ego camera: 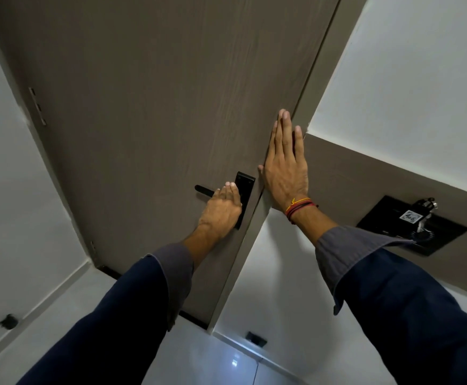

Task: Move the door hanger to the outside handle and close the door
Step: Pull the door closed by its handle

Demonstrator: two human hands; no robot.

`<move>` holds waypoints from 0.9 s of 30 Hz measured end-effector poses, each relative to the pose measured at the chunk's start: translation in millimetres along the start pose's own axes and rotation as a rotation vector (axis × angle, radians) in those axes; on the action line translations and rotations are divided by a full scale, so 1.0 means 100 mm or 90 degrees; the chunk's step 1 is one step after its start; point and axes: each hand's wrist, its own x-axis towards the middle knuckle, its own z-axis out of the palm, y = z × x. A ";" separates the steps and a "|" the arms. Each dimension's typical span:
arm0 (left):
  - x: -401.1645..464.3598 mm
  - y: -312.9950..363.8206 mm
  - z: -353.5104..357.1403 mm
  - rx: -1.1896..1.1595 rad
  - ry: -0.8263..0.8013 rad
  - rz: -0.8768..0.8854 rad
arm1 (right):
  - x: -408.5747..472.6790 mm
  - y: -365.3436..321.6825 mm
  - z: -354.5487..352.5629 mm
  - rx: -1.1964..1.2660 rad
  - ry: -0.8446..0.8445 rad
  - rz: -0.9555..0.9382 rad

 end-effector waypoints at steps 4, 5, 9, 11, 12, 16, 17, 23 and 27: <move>0.07 0.01 0.02 -0.009 -0.002 -0.004 | 0.08 -0.03 -0.01 -0.015 -0.027 0.003; 0.09 0.02 0.03 -0.011 0.002 -0.007 | 0.09 -0.04 -0.01 -0.021 -0.031 0.002; 0.11 0.03 0.05 -0.023 0.022 -0.018 | 0.12 -0.04 -0.02 -0.029 -0.048 -0.011; 0.11 0.04 0.04 -0.014 0.023 -0.013 | 0.11 -0.03 -0.04 -0.017 -0.057 -0.014; 0.10 0.04 0.03 -0.014 0.015 -0.014 | 0.11 -0.03 -0.05 -0.008 -0.060 -0.016; 0.06 0.05 -0.10 0.019 -0.028 -0.001 | 0.04 0.10 -0.11 0.067 -0.027 -0.042; 0.05 0.02 -0.15 0.006 -0.038 -0.003 | 0.03 0.15 -0.13 0.094 -0.022 -0.049; 0.13 -0.23 -0.80 -0.031 0.026 -0.011 | 0.06 0.71 -0.30 0.217 0.016 0.005; 0.38 -0.17 -1.63 -0.046 0.200 -0.002 | 0.22 1.36 -0.42 0.235 0.060 0.057</move>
